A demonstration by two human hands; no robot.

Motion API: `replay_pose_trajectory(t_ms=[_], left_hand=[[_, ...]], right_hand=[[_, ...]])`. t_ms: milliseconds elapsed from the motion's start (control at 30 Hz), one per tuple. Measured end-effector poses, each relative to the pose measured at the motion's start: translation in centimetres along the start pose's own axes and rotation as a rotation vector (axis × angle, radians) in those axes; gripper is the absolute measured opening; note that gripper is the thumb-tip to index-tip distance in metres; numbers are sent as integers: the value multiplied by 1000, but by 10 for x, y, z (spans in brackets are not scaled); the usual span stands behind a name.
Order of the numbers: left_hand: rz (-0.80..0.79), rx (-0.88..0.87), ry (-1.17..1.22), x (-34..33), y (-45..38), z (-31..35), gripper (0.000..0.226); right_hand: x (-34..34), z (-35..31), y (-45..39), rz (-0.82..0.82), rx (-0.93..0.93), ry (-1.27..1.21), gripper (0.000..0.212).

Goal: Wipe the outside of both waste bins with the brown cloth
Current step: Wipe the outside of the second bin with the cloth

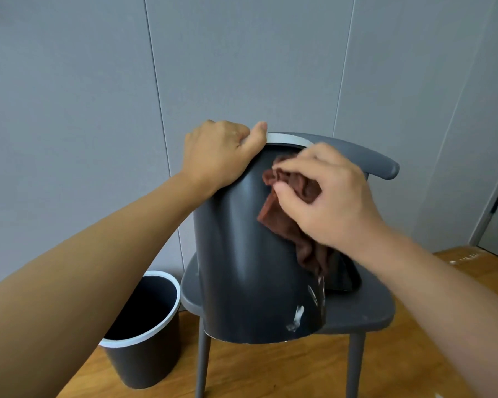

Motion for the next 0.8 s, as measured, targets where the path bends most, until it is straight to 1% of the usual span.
replay_pose_trajectory(t_ms=[67, 133, 367, 500, 567, 633, 733, 800], left_hand=[[3, -10, 8, -1, 0, 0, 63], [7, -3, 13, -1, -2, -5, 63], [-5, 52, 52, -1, -6, -16, 61], [-20, 59, 78, -1, -5, -15, 59], [-30, 54, 80, -1, -5, -15, 59], [-33, 53, 77, -1, -6, -14, 58], [-31, 41, 61, 0, -4, -11, 58], [-34, 38, 51, 0, -3, -9, 59]], right_hand=[[-12, 7, -16, -59, 7, 9, 25], [-19, 5, -11, -132, 43, 1, 27], [-11, -44, 85, -372, 176, -78, 27], [-4, -65, 124, -434, 214, -155, 25], [2, -65, 125, -378, 154, -195, 23], [12, -51, 110, -235, 35, -239, 24], [27, -20, 71, -8, -115, -170, 18], [32, 0, 49, 93, -219, -120, 12]])
Point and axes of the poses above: each hand's wrist, its own y-axis away from the middle knuckle, its own x-axis out of the back of the hand, z = x × y, the point moved 5 cm from there along -y, towards the middle knuckle, and after that the axes turned 13 degrees about x, right-handed, at the moved point
